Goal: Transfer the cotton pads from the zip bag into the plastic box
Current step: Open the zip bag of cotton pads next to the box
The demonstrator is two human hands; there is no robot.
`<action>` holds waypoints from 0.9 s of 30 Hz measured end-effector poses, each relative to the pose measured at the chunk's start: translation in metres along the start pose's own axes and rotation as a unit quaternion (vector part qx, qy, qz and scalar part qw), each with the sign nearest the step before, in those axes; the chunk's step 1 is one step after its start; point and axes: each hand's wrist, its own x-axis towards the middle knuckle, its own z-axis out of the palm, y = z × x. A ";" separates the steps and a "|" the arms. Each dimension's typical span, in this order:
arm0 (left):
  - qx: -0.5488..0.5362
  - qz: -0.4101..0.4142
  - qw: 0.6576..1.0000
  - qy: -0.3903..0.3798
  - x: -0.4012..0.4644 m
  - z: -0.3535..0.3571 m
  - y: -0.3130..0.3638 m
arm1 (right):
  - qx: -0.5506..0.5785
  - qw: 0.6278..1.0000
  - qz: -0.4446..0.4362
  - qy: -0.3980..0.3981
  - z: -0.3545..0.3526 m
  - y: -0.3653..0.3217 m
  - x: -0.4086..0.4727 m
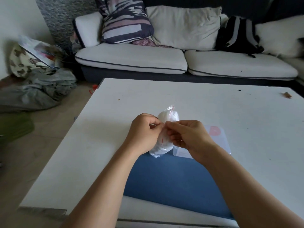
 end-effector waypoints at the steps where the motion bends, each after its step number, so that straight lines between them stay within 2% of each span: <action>1: 0.000 0.001 1.000 -0.002 0.000 -0.001 -0.001 | -0.004 1.000 -0.002 -0.003 0.001 0.000 0.000; 10: 0.034 0.028 0.999 -0.005 -0.002 -0.001 -0.001 | -0.043 0.999 -0.025 -0.008 0.000 -0.003 -0.003; 14: 0.071 0.043 0.997 0.003 -0.004 0.003 0.001 | -0.049 0.999 -0.018 -0.007 -0.006 -0.002 -0.002; 20: 0.149 0.039 0.988 0.005 -0.010 0.011 0.015 | -0.104 0.993 -0.059 0.024 -0.003 -0.003 -0.004; 23: 0.201 0.032 0.978 0.051 -0.011 0.011 0.021 | -0.103 0.992 -0.064 0.040 -0.001 -0.004 -0.005; 27: 0.193 -0.007 0.966 0.175 -0.005 -0.013 0.016 | -0.098 0.987 -0.068 0.104 -0.011 -0.012 -0.005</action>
